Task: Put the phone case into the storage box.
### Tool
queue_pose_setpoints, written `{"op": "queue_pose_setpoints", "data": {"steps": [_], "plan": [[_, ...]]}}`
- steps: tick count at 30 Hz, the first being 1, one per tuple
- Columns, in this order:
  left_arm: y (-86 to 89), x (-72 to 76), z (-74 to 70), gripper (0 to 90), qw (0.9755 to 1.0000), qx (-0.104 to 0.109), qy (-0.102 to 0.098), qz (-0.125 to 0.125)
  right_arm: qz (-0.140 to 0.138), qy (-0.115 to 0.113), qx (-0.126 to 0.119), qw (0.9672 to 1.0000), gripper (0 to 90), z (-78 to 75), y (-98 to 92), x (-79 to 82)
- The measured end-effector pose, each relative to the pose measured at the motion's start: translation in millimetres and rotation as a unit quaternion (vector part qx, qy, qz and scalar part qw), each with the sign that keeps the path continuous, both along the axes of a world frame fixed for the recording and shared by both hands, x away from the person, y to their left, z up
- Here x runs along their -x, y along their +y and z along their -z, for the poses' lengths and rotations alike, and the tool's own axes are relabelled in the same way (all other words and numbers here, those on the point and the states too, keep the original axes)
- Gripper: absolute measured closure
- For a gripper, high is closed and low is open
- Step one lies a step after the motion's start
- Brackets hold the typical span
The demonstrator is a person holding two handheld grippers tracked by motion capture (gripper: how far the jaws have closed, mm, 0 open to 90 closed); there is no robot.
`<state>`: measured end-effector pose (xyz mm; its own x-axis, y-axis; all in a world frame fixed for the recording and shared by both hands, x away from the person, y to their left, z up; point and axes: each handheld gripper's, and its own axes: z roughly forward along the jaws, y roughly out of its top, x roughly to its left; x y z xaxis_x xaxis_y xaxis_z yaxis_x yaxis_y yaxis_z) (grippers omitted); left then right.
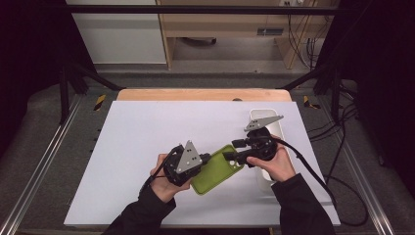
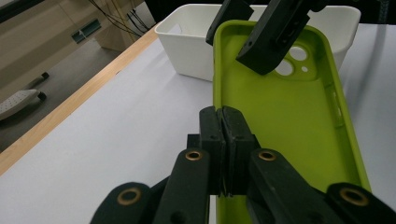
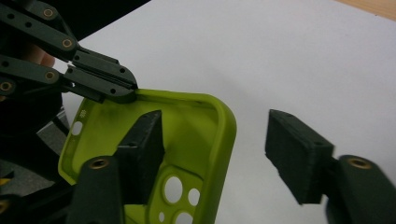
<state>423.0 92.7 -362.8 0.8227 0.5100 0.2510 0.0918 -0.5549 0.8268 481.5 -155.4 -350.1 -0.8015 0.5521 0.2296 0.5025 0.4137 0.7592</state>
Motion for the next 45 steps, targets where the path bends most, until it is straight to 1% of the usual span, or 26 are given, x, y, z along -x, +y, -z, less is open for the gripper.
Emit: {"op": "queue_pose_setpoints", "data": {"steps": [1, 2, 3, 4, 5, 7, 8, 10, 14, 15, 16, 17, 18, 30, 35, 41, 45], "plan": [[-0.1, 0.1, 0.0, 88.4, 1.0, 0.0, 0.0, 0.0, 0.0, 0.0, 0.0, 1.0, 42.2, 0.0, 0.0, 0.0], [-0.1, 0.1, 0.0, 88.3, 1.0, 0.0, 0.0, 0.0, -0.003, 0.007, -0.005, 1.0, 47.7, -0.3, -0.3, -0.8], [-0.1, 0.2, -0.1, 88.3, 1.0, 0.0, -0.001, 0.0, -0.003, 0.007, -0.005, 1.0, 47.7, -0.3, -0.3, -0.8], [-0.1, 0.3, -0.1, 88.3, 1.0, 0.0, -0.001, 0.0, -0.005, 0.015, -0.01, 0.9998, 52.3, -0.7, -0.9, -1.6], [0.0, 0.2, -0.1, 88.3, 1.0, 0.0, -0.001, 0.0, -0.005, 0.015, -0.01, 0.9998, 52.3, -0.7, -0.9, -1.6], [0.0, 0.2, -0.1, 88.4, 1.0, -0.001, -0.001, 0.0, -0.008, 0.022, -0.014, 0.9996, 56.9, -1.1, -1.3, -2.0], [-0.3, 0.4, 0.1, 88.4, 1.0, -0.002, -0.002, 0.0, -0.013, 0.028, -0.017, 0.9994, 60.7, -1.2, -1.5, -2.3], [-0.3, 0.4, 0.1, 88.4, 1.0, -0.002, -0.002, 0.0, -0.013, 0.029, -0.016, 0.9994, 61.4, -1.3, -1.5, -2.1], [-0.3, 0.4, 0.3, 88.4, 1.0, -0.006, -0.004, 0.001, -0.011, 0.041, -0.015, 0.999, 65.7, -2.1, -3.0, -2.2], [-0.3, 0.5, 0.4, 88.4, 1.0, -0.006, -0.004, 0.001, -0.011, 0.041, -0.015, 0.999, 65.7, -2.1, -3.0, -2.2], [-0.3, 0.5, 0.4, 88.4, 1.0, -0.007, -0.005, 0.001, -0.012, 0.042, -0.016, 0.9989, 67.8, -2.9, -4.2, -2.5], [-0.3, 0.5, 0.4, 88.4, 1.0, -0.007, -0.005, 0.001, -0.012, 0.042, -0.016, 0.9989, 67.8, -2.9, -4.2, -2.5], [-0.3, 0.5, 0.4, 88.4, 1.0, -0.008, -0.005, 0.002, -0.012, 0.048, -0.016, 0.9987, 69.1, -3.6, -4.9, -2.3], [-1.9, 0.2, 2.8, 88.4, 0.9997, -0.02, -0.011, 0.004, -0.018, 0.058, -0.016, 0.998, 77.1, -6.9, -8.3, -1.2], [-2.9, 0.1, 3.5, 88.4, 0.9997, -0.022, -0.01, 0.008, -0.017, 0.065, -0.014, 0.9976, 78.1, -8.2, -9.5, -0.5], [-3.7, 0.0, 4.4, 88.3, 0.9996, -0.023, -0.009, 0.01, -0.015, 0.068, -0.008, 0.9975, 78.7, -8.1, -9.3, -0.2], [-4.0, -1.4, 5.4, 87.9, 0.9998, -0.015, 0.0, 0.012, -0.011, 0.069, -0.005, 0.9975, 78.9, -9.2, -10.2, 0.3]]}}
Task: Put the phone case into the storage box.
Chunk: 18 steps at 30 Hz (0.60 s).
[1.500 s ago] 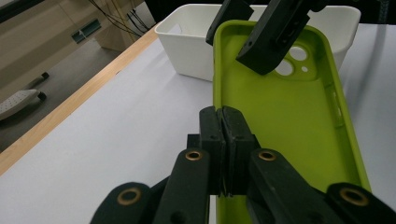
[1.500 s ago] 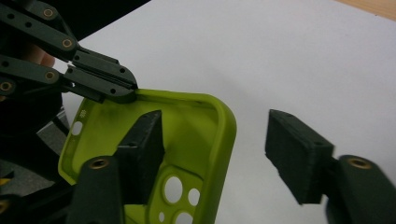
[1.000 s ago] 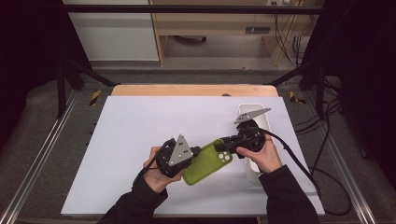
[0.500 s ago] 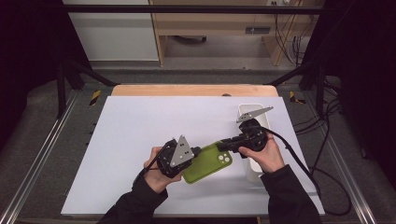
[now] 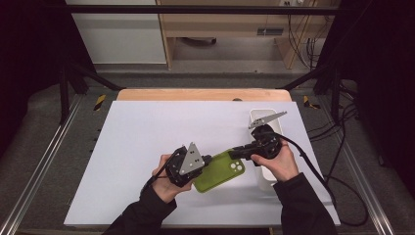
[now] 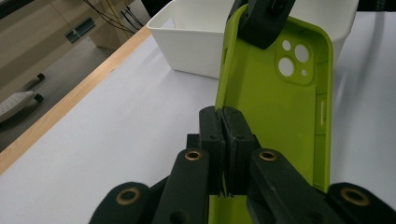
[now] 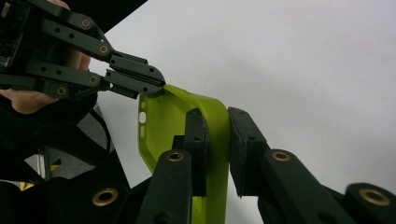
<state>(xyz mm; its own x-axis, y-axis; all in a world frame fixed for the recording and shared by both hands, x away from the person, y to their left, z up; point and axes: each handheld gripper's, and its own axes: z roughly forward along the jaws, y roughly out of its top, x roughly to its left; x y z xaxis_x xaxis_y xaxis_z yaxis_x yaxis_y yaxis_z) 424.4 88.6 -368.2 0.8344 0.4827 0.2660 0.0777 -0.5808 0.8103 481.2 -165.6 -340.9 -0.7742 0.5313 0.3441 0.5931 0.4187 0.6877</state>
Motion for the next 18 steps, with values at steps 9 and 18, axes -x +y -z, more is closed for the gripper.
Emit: {"op": "queue_pose_setpoints", "data": {"steps": [9, 18], "plan": [[1.0, -2.7, 1.0, 88.5, 0.9997, 0.021, 0.014, -0.001, 0.011, -0.013, 0.006, 0.9998, 79.1, 0.1, 0.0, 0.5], [15.4, -11.0, -4.4, 65.2, 0.9938, 0.101, 0.043, -0.02, 0.017, -0.028, 0.013, 0.9994, 79.1, 0.0, -0.9, -0.3]]}}
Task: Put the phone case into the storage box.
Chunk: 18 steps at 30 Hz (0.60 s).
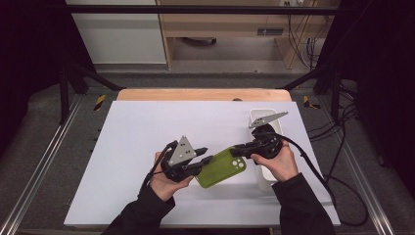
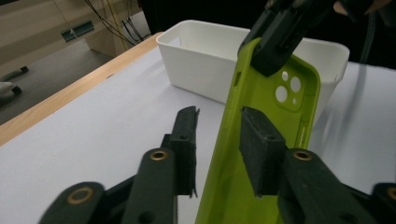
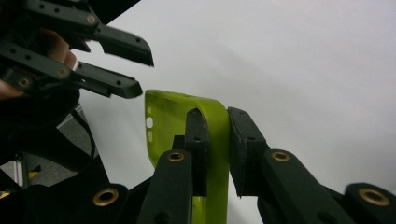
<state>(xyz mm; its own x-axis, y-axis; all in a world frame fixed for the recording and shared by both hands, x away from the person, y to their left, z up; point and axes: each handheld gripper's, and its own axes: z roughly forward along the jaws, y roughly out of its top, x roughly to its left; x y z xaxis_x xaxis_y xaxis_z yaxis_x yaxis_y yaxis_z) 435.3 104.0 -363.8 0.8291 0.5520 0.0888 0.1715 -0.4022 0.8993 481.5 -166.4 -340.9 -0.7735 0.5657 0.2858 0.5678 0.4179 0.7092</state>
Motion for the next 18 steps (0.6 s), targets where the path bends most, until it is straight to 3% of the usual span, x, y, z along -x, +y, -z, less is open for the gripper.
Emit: {"op": "queue_pose_setpoints", "data": {"steps": [5, 7, 11, 18], "plan": [[6.0, -5.5, -0.2, 50.4, 0.9995, 0.024, 0.014, -0.011, -0.003, -0.018, 0.004, 0.9998, 79.1, -1.4, -1.1, 0.9], [9.4, -8.7, 0.4, 40.7, 0.9992, 0.033, 0.019, -0.014, -0.005, -0.029, 0.009, 0.9995, 79.1, -2.7, -2.7, 2.0], [17.3, -15.0, 1.8, 32.7, 0.9973, 0.062, 0.036, -0.016, -0.003, -0.039, 0.014, 0.9991, 79.1, -4.2, -4.7, 3.2], [29.7, -21.2, 3.6, 20.4, 0.9959, 0.079, 0.036, -0.024, -0.002, -0.067, 0.025, 0.9974, 79.0, -7.6, -9.1, 5.6]]}}
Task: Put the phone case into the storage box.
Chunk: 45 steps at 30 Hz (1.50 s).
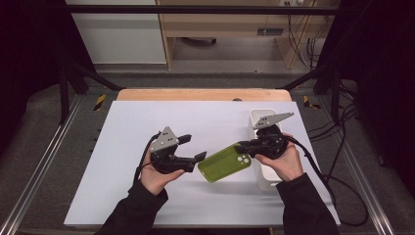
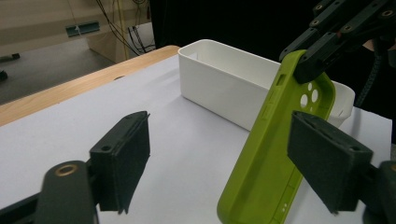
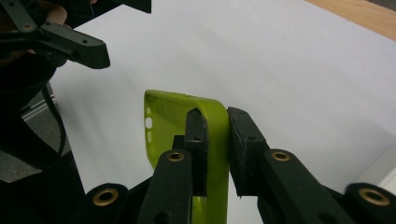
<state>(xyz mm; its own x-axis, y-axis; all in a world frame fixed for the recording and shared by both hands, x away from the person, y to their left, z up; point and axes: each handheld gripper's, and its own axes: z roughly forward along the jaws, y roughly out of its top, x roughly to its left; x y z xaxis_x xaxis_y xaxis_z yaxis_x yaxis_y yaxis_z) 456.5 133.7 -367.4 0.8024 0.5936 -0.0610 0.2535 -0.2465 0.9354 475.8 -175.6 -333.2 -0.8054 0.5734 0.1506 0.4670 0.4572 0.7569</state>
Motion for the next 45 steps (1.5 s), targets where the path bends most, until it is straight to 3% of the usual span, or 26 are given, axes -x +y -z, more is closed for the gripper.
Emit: {"op": "queue_pose_setpoints", "data": {"steps": [9, 16, 31, 45], "plan": [[12.1, -3.5, 2.4, 11.3, 0.9999, 0.011, 0.005, -0.002, 0.003, -0.023, 0.008, 0.9997, 79.0, -4.7, -5.1, 1.9], [23.4, -5.8, 5.9, 5.9, 0.9999, 0.01, -0.004, -0.013, 0.005, -0.045, 0.014, 0.9989, 79.0, -14.1, -9.1, 4.9], [52.4, -4.9, 19.7, 1.6, 0.9992, 0.006, -0.024, -0.031, 0.008, -0.07, 0.021, 0.9973, 79.0, -31.8, -15.7, 9.0], [86.5, -2.1, 37.5, 1.0, 0.9982, -0.003, -0.021, -0.056, 0.012, -0.099, 0.037, 0.9943, 79.0, -47.7, -17.0, 10.9]]}}
